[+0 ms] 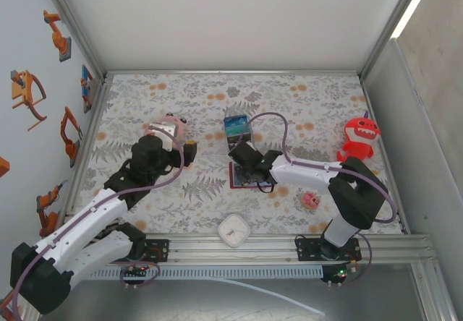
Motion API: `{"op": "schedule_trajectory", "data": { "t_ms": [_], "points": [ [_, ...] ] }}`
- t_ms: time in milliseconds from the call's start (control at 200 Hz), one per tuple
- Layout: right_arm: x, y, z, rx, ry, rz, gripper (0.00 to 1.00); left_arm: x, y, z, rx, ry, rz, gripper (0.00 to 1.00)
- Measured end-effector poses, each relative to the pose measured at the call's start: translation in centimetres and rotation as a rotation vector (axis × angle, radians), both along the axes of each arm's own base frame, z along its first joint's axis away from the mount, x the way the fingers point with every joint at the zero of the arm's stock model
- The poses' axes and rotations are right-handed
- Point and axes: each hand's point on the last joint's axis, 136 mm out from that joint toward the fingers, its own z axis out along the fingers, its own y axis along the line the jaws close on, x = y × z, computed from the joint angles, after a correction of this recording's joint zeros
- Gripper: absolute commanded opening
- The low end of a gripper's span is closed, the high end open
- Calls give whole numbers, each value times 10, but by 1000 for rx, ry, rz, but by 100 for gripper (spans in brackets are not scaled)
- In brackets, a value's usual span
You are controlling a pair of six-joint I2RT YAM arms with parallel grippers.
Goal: Take the credit cards out of the card holder
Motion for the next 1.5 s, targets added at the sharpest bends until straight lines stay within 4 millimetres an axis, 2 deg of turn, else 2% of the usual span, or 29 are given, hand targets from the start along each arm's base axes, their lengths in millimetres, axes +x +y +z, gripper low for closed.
{"op": "schedule_trajectory", "data": {
  "t_ms": [160, 361, 701, 922, 1077, 1212, 1397, 1502],
  "points": [
    [8, -17, 1, 12, -19, -88, 29, -6, -12, -9, 16, 2, -47, 97],
    [8, -42, -4, 7, -18, -185, 39, -2, -19, -21, 27, 14, -59, 97],
    [10, -92, -18, -33, 9, -328, 40, 5, -35, -32, 9, 30, -88, 97],
    [16, -108, -8, -9, -10, -381, 40, 6, -47, -46, 8, 42, -108, 97],
    [19, -107, -1, 17, -23, -385, 40, 7, -55, -55, 20, 46, -116, 97],
    [19, -94, 7, 96, -13, -360, 40, 10, -63, -66, 48, 34, -107, 97],
    [18, -64, 15, 247, 38, -313, 31, 10, -77, -102, 101, 85, -114, 97],
    [16, -50, 16, 307, 77, -287, 30, 9, -84, -123, 114, 129, -118, 97]
  ]
}}
